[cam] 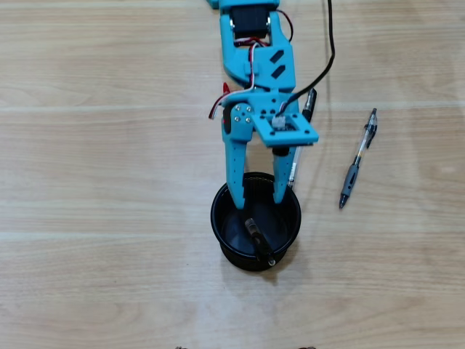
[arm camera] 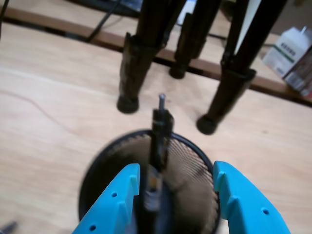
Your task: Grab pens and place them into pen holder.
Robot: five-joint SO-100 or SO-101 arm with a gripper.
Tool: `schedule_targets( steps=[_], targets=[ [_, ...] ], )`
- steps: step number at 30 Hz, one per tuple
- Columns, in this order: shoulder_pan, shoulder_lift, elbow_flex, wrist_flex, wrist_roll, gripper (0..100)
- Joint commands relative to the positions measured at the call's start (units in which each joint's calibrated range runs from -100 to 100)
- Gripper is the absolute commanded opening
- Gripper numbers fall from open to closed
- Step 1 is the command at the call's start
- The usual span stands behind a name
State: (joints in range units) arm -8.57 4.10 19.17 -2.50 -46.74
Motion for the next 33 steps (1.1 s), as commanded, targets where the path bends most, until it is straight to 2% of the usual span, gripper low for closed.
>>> schedule_targets(
  steps=[1, 5, 8, 11, 12, 14, 17, 23, 29, 33],
  targets=[
    [2.0, -18.3, 8.6, -0.6, 6.2, 18],
    [1.3, -33.1, 22.3, 4.5, 9.2, 18],
    [1.1, -41.9, 29.9, 13.6, 10.4, 18],
    [1.5, -45.8, 32.0, 27.6, 10.4, 18],
    [1.9, -45.4, 30.5, 38.3, 10.4, 18],
    [1.9, -43.7, 28.1, 49.0, 10.4, 18],
    [2.0, -38.6, 23.7, 59.9, 9.9, 19],
    [0.4, -24.8, 7.3, 70.0, 9.9, 18],
    [-0.1, -10.7, -6.1, 71.2, 12.6, 18],
    [0.7, -3.4, -7.3, 71.0, 10.9, 18]
  ],
)
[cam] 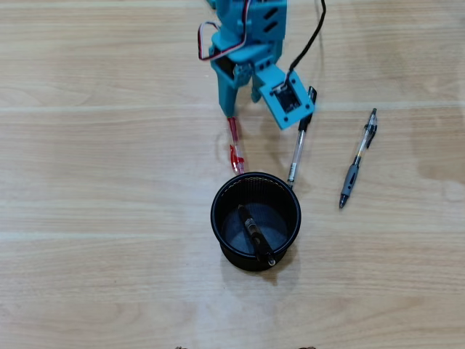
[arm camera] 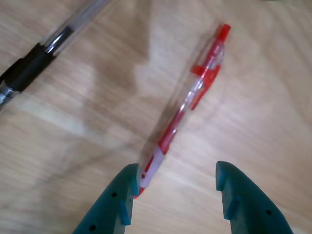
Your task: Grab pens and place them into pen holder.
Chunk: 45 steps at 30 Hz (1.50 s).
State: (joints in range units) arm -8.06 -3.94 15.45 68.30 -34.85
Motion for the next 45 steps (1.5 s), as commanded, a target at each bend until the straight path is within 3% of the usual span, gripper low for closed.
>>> schedule_targets(
  steps=[1, 23, 26, 28, 30, 34, 39, 45],
  targets=[
    [0.9, 6.0, -3.4, -0.2, -1.0, 18],
    [5.2, 19.5, -1.9, -0.5, -1.3, 18],
    [5.2, 20.3, 1.8, -5.3, -1.3, 18],
    [5.2, 19.9, 4.5, -9.0, -1.3, 13],
    [5.6, 19.7, 6.3, -12.0, -1.3, 1],
    [7.2, 19.3, 6.9, -12.6, -1.3, 1],
    [11.0, 10.3, 8.6, -4.8, -0.8, 2],
    [12.1, -6.0, 3.3, -4.1, -0.8, 2]
  ],
)
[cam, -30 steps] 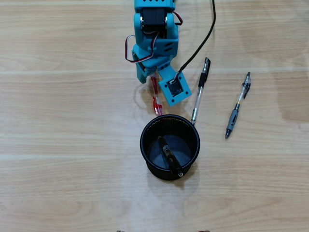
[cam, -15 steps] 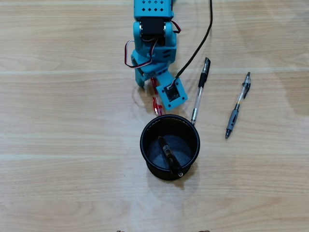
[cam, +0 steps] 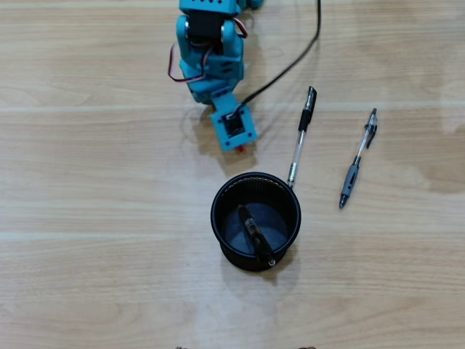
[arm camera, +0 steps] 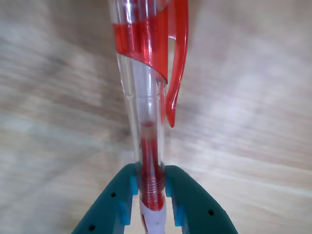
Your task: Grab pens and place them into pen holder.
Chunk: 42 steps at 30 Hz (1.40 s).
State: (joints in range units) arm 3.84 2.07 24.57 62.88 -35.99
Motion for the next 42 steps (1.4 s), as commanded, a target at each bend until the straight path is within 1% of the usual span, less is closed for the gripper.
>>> schedule_targets(
  steps=[1, 4, 7, 8, 9, 13, 15, 16, 19, 23, 27, 36, 42],
  targets=[
    [0.1, -14.3, -8.4, 1.3, 0.4, 2],
    [-0.2, -18.0, -18.0, -0.1, -0.1, 2],
    [-1.2, -18.0, -25.2, -8.6, -0.7, 2],
    [-1.6, -16.9, -25.7, -16.6, -3.4, 2],
    [-1.9, -15.8, -25.7, -20.2, -5.3, 2],
    [-4.6, -9.3, -25.7, -29.1, -10.2, 2],
    [-6.3, -5.6, -25.8, -32.6, -11.6, 2],
    [-8.0, -2.0, -26.3, -36.7, -13.2, 2],
    [-10.3, 2.7, -26.4, -44.8, -15.4, 2],
    [-11.9, 6.3, -26.4, -52.4, -16.6, 2],
    [-12.4, 8.2, -25.9, -53.6, -17.7, 2],
    [-11.5, 8.6, -25.4, -53.0, -17.8, 3],
    [-11.0, 8.7, -22.2, -53.6, -18.4, 4]
  ],
)
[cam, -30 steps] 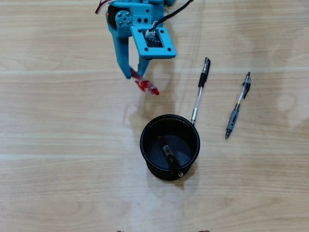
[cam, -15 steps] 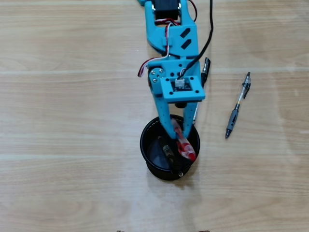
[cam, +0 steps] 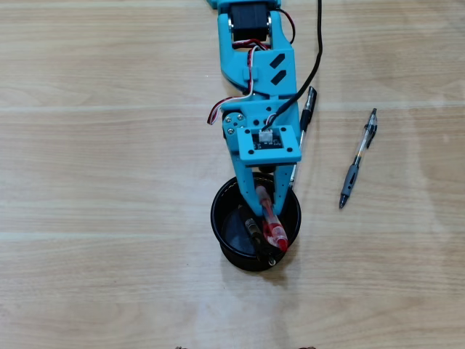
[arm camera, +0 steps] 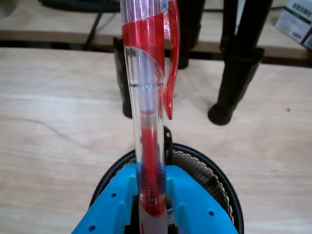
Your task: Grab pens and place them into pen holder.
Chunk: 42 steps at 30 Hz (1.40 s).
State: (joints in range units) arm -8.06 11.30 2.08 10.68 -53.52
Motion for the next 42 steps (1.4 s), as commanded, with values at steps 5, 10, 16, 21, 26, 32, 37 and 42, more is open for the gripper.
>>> schedule_targets(
  steps=[5, 10, 16, 21, 26, 32, 37, 42],
  targets=[
    [1.0, -0.8, 3.8, -1.5, -2.1, 4],
    [0.9, -1.2, 3.8, -1.5, -1.8, 4],
    [0.4, -2.2, 3.7, -1.5, -1.7, 8],
    [0.6, -3.8, 3.3, -1.5, -1.6, 9],
    [0.6, -7.4, 3.2, -1.1, 2.4, 8],
    [-3.8, -21.2, 3.4, 17.0, 11.7, 12],
    [-9.3, -26.5, -0.9, 51.7, 14.5, 20],
    [-13.6, -20.0, -2.2, 70.8, 5.8, 21]
  ],
)
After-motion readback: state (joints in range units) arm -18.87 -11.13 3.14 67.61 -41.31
